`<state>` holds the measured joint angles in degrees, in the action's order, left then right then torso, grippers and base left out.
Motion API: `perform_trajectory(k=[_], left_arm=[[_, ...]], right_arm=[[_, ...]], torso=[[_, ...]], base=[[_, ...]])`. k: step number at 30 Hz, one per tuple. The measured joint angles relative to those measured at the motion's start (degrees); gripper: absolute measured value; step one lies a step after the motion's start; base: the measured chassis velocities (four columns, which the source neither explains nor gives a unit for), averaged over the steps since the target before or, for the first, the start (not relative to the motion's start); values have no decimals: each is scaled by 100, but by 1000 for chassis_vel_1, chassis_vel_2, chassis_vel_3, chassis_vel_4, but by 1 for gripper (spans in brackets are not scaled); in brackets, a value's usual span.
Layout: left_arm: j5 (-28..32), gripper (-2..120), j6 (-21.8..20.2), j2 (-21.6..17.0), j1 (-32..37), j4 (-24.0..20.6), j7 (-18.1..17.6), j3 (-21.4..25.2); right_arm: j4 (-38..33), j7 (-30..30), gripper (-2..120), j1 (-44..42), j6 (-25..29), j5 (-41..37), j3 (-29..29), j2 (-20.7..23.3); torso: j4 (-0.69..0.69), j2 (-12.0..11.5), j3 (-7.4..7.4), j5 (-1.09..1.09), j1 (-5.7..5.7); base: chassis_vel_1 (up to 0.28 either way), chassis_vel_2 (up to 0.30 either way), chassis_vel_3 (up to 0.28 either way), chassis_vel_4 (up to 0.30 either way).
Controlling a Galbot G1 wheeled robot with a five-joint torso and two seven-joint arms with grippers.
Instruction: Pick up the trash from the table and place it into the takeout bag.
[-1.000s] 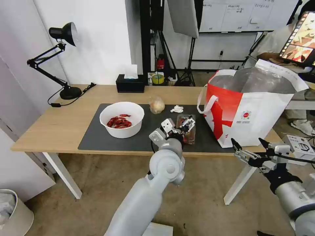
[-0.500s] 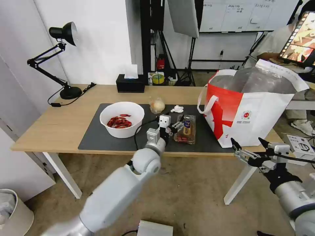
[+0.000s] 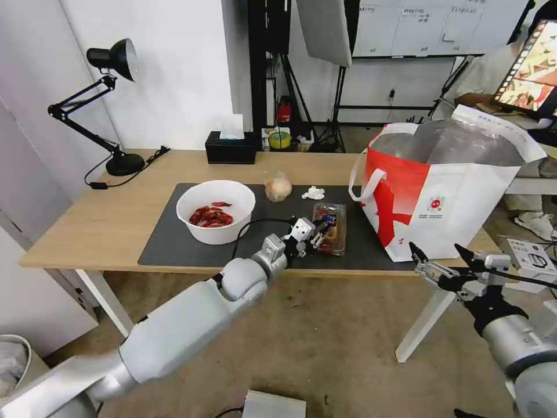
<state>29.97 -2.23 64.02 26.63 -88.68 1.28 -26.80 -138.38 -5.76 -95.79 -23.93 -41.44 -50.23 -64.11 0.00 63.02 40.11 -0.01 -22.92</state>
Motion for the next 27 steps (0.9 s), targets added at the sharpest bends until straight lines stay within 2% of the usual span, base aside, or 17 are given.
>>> perform_trajectory(k=[3, 7, 11, 14, 27], left_arm=[[33, 0, 28, -14, -37, 23, 23, -35], [44, 0, 54, -33, -36, 43, 66, -109], [39, 0, 65, -34, -18, 68, 87, -158], [-47, 0, 79, -31, 0, 140, 140, -205], [-141, 0, 156, -82, 49, 180, 12, -259]], right_arm=[[51, -56, 100, 68, -45, -368, 30, 60], [237, -279, 100, 366, -201, -1698, 99, 155], [365, -372, 100, 536, -215, -2304, 147, 171], [519, -470, 100, 717, -206, -3185, 202, 178], [1056, -681, 100, 1317, -32, -4613, 414, 216]], torso=[[0, 0, 0, 0, 0], [1, 0, 0, 0, 0], [1, 0, 0, 1, 0], [1, 1, 0, 1, 0], [0, 1, 0, 1, 0]], base=[[0, 0, 0, 0], [0, 0, 0, 0], [0, 0, 0, 0], [0, 0, 0, 0], [0, 0, 0, 0]])
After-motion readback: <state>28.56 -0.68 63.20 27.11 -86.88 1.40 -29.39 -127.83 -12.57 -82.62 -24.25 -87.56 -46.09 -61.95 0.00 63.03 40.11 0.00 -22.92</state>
